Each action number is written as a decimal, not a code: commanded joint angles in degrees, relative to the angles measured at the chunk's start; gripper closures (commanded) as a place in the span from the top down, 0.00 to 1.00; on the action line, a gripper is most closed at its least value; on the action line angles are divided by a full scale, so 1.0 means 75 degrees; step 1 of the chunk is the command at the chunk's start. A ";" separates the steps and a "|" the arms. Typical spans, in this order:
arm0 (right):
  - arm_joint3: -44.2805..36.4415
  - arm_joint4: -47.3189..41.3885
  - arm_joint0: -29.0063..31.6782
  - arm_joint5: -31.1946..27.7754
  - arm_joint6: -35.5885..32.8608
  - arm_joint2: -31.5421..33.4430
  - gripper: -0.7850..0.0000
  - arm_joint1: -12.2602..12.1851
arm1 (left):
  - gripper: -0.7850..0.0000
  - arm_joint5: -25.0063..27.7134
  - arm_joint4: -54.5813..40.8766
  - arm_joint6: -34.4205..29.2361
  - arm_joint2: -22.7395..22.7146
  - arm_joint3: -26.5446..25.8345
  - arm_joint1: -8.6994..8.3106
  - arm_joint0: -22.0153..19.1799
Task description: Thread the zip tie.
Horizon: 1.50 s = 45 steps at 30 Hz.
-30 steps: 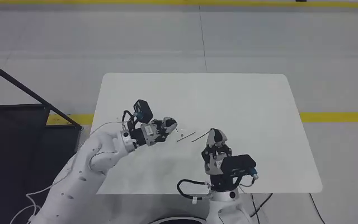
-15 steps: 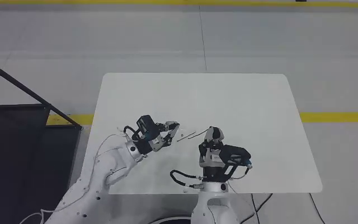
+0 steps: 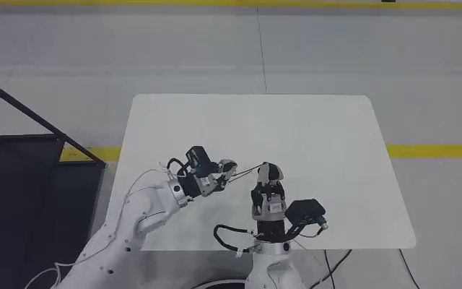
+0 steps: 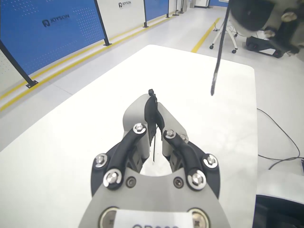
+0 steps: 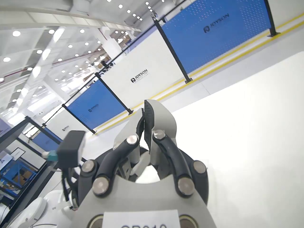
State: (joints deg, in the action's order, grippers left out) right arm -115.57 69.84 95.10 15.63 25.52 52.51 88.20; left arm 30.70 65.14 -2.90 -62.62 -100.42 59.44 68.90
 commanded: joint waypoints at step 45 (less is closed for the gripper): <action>0.0210 0.3218 0.0282 -0.1492 0.1638 0.0045 0.00 -0.0422 | 0.00 0.2559 -0.4169 -0.3122 -0.0134 0.1009 -0.0099 -0.1103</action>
State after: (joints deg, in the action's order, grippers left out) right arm -114.12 93.99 97.19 4.51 37.72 52.76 85.09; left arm 49.66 34.67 -25.83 -63.50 -92.99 58.78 60.69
